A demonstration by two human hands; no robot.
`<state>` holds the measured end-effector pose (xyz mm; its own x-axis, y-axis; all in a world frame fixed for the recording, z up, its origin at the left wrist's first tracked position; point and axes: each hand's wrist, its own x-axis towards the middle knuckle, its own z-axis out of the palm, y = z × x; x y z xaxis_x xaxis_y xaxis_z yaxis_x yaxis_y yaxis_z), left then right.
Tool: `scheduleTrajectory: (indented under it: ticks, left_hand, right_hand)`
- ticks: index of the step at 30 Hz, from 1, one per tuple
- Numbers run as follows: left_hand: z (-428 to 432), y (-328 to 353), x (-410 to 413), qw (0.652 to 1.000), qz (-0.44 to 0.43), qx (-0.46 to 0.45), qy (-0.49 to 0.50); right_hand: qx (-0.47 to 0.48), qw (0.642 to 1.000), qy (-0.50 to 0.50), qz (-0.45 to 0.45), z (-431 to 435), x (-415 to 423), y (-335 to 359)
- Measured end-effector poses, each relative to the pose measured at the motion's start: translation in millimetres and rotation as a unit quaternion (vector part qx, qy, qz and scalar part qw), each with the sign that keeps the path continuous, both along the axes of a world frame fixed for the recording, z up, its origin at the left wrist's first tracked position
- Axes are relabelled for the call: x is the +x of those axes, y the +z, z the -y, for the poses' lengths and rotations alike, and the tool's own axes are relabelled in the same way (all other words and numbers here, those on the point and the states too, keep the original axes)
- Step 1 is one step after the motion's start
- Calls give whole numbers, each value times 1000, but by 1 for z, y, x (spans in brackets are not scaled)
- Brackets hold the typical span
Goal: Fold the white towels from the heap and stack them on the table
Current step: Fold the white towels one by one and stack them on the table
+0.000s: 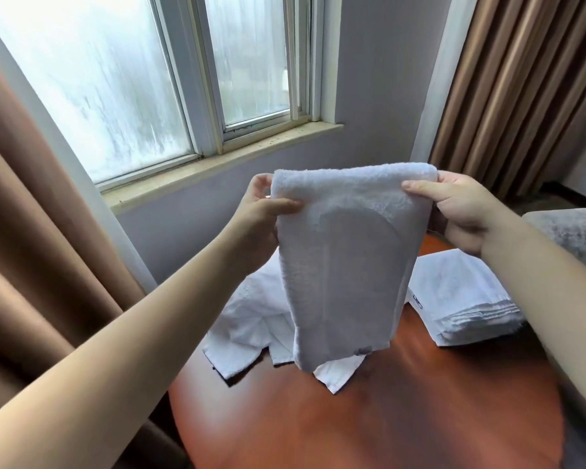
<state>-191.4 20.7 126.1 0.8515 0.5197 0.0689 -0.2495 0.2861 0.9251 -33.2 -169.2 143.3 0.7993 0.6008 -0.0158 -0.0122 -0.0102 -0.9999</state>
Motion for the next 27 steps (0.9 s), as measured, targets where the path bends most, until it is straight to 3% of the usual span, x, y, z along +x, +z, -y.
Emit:
scheduleTrajectory:
  ticks: [6, 11, 15, 19, 23, 27]
  left_hand:
    - [5, -7, -4, 996, -59, -54, 42]
    - [6, -15, -7, 992, -14, 73, 107]
    - [8, -13, -7, 963, 6, 219, 156]
    - [10, -6, -6, 960, 8, 217, 175]
    - [9, -6, -9, 956, -16, 235, 177]
    - [4, -10, -14, 919, -94, 307, 231]
  right_hand:
    - [62, 997, -8, -52, -2, -9, -3]
    - [56, 997, -38, 23, 1, -16, -6]
    - [85, 990, -86, 70, 1, -21, -4]
    - [96, 983, -128, 95, 0, -20, 0]
    - [76, 988, -90, 102, 3, -22, 2]
    - [-26, 980, -111, 164, 4, -21, 1]
